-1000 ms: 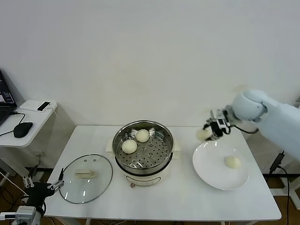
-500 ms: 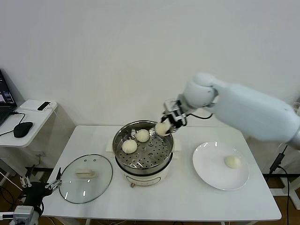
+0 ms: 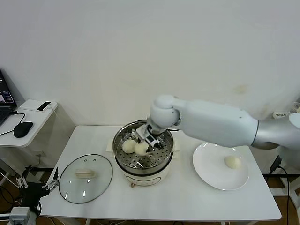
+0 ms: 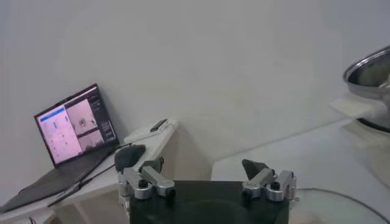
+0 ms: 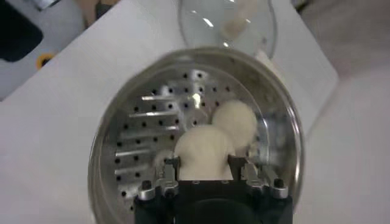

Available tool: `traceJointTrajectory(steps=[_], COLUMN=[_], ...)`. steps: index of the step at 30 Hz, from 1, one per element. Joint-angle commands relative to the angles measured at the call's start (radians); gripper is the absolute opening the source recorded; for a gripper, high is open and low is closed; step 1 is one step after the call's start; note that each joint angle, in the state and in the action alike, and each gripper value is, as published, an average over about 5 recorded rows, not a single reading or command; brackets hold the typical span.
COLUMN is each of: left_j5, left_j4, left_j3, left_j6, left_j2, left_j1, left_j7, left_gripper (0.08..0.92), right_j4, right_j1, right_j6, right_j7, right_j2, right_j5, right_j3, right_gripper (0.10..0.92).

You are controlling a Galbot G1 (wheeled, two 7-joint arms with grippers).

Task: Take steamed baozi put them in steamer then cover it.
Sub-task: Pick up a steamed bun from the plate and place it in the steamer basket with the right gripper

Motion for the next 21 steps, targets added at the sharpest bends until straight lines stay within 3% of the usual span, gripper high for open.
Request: traceJointTrajectory(steps=[1, 11, 21], left_j5=[0.0, 0.0, -0.001], left_j4=[-0.002, 0.0, -0.002], left_j3=[-0.004, -0.003, -0.001], left_j6=[-0.001, -0.001, 0.001], left_j2=[-0.004, -0.002, 0.005], left_j1=[0.001, -0.005, -0.013], left_j7=[0.0, 0.0, 0.0], left_gripper=[0.823, 0.823, 0.823], right_j4=[0.003, 0.025, 0.052], right_j1=[-0.018, -0.005, 0.052], right_j6=[0.089, 0.13, 0.101], right_j7=[0.01, -0.013, -0.076], right_j2=[0.047, 0.017, -0.08], right_j5=[-0.086, -0.057, 0.003], right_j3=[-0.051, -0.044, 0.041], right_gripper=[0.526, 0.538, 0.784])
